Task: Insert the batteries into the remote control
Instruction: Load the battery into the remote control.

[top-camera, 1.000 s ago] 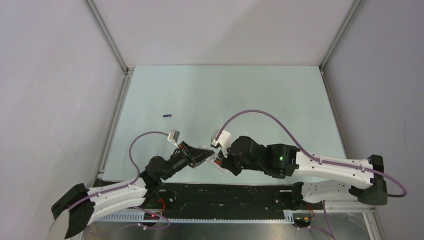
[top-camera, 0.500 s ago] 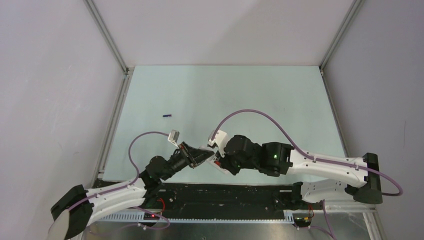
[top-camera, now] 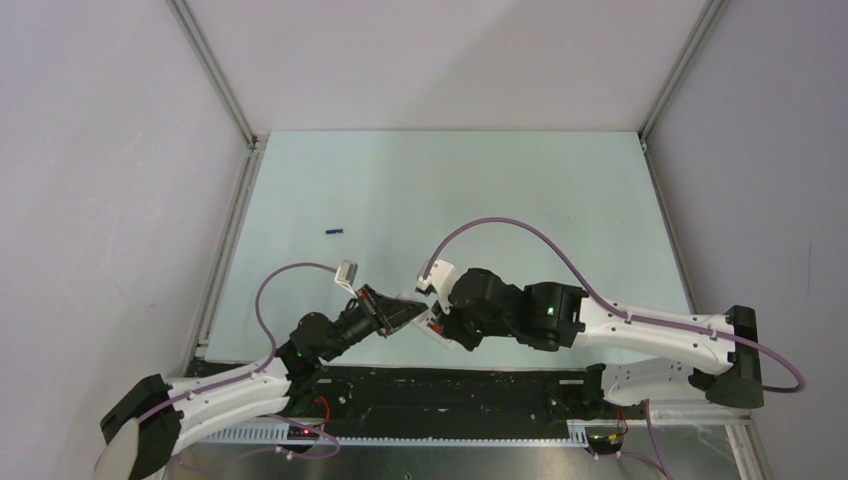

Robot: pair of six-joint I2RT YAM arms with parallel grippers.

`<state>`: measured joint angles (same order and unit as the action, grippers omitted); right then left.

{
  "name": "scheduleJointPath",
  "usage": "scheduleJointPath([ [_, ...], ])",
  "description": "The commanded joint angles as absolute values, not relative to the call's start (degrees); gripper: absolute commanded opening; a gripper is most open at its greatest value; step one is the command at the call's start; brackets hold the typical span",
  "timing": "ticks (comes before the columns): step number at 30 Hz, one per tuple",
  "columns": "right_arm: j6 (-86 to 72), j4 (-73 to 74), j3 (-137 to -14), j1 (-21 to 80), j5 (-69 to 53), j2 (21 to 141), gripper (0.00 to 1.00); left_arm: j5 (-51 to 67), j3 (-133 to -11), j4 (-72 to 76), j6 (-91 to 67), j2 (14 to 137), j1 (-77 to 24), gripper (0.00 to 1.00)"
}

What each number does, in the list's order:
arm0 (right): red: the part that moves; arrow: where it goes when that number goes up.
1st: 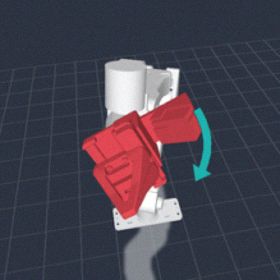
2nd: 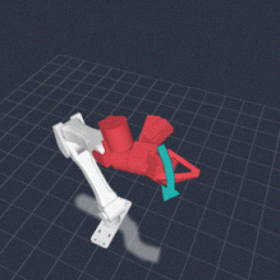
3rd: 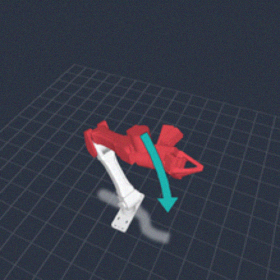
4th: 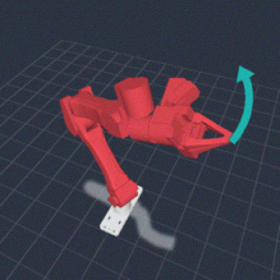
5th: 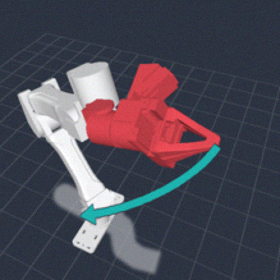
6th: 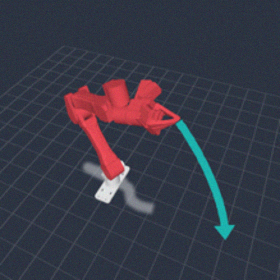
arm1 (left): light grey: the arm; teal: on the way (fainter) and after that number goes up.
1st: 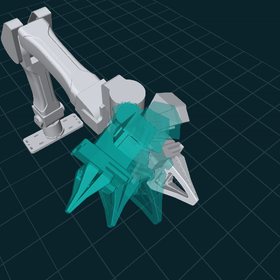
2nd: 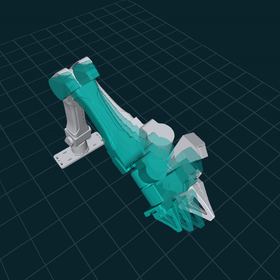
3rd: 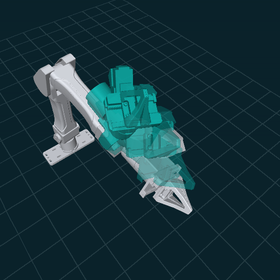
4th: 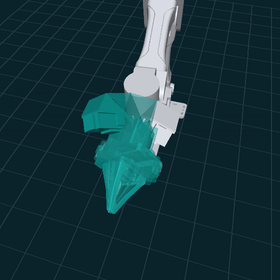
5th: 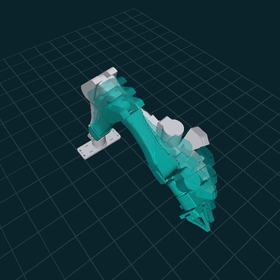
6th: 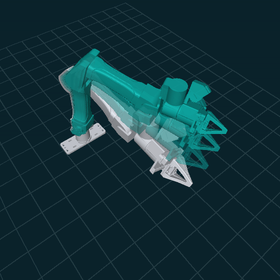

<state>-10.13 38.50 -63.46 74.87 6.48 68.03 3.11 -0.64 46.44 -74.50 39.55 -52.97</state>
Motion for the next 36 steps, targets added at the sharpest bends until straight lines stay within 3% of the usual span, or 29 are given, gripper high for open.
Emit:
scheduleJointPath([
  [1, -10.77, 39.32, -65.66, 74.21, 5.06, 69.06, 0.0, 2.55, 0.44, 47.39, -72.84, 38.52, -52.85, 0.0],
  [23, -10.75, 33.76, -65.89, 72.09, 3.31, 72.51, 0.01, 4.07, -1.91, 46.14, -71.87, 37.61, -52.83, 0.0],
  [36, -10.2, 33.34, -65.85, 71.65, 2.73, 72.84, 0.28, 5.56, -2.63, 46.14, -71.12, 36.99, -52.82, 0.0],
])
